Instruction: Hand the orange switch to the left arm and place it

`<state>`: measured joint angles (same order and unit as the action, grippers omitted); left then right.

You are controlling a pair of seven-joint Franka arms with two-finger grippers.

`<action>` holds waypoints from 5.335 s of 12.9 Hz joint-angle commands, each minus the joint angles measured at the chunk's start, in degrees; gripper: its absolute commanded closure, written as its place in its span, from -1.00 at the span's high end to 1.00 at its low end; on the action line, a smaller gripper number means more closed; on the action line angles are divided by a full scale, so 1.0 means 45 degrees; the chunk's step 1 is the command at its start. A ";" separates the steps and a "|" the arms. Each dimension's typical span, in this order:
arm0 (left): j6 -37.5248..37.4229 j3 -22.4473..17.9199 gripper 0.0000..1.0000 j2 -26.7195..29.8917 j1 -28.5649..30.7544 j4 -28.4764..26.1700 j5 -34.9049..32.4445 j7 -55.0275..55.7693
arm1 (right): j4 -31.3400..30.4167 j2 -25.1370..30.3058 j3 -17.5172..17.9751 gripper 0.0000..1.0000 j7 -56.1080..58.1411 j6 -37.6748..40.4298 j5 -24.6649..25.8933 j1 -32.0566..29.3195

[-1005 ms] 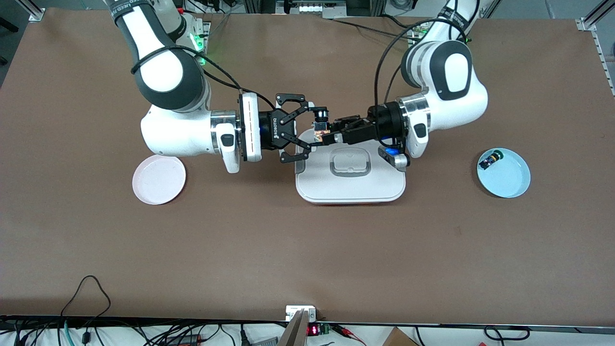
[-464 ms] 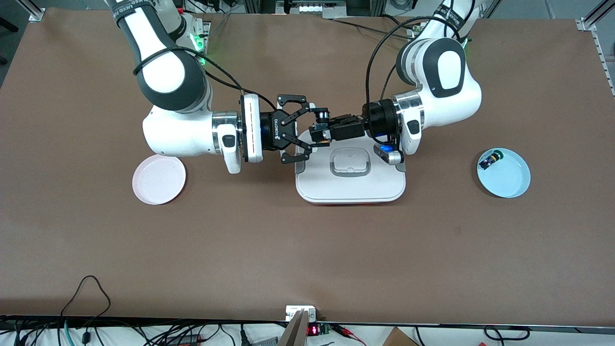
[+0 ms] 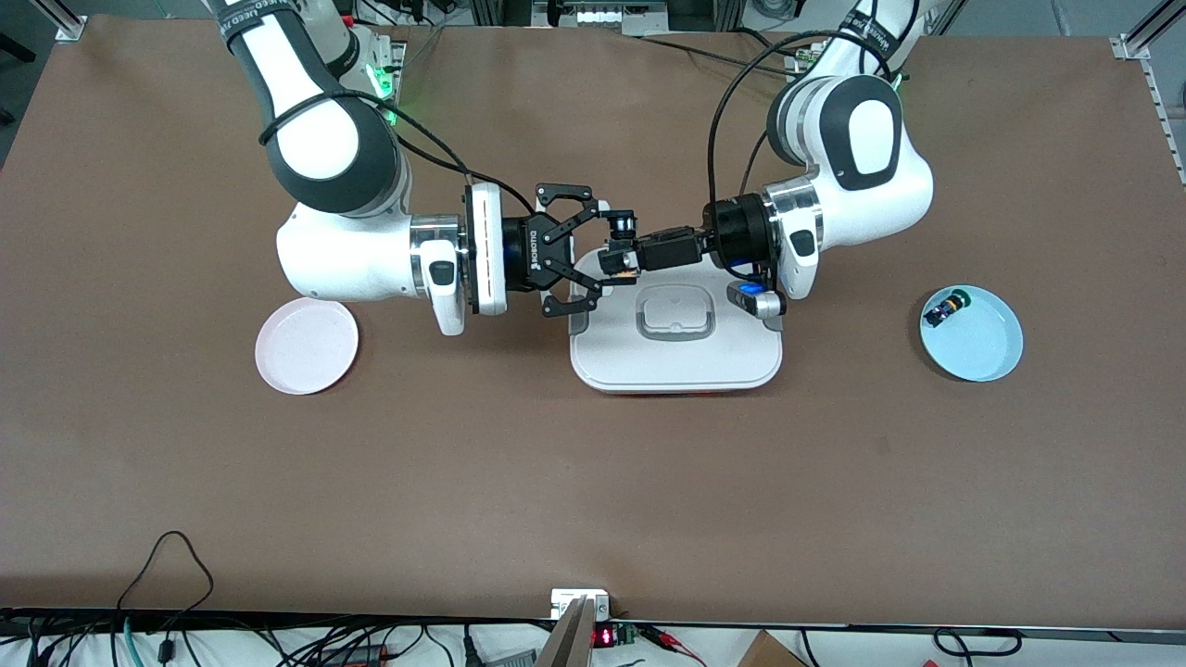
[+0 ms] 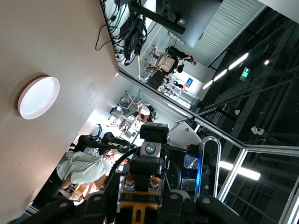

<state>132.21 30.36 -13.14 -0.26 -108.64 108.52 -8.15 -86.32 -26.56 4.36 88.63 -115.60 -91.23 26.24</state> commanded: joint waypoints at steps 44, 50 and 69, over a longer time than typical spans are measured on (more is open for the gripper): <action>0.1246 -0.7020 -0.49 -0.4385 0.3574 -0.0722 -2.7163 -0.0552 | 0.0413 0.3090 -0.0363 1.00 -1.9403 0.4968 2.2052 -0.6180; 0.0312 -0.7020 1.00 -0.3158 0.3243 -0.0117 -2.7085 -0.0494 | -0.2527 0.4940 -0.0382 1.00 -1.9559 0.3898 2.1173 -0.6261; -0.7934 -0.6844 1.00 0.4151 0.0468 0.1016 -2.3842 0.1889 | -0.1521 0.5180 -0.0343 1.00 -1.9188 0.4946 2.0625 -0.6476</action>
<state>96.80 -0.42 4.81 1.60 -103.80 0.16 -0.16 -94.27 -3.12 2.31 2.03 -94.71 2.43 -2.37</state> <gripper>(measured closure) 0.000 0.000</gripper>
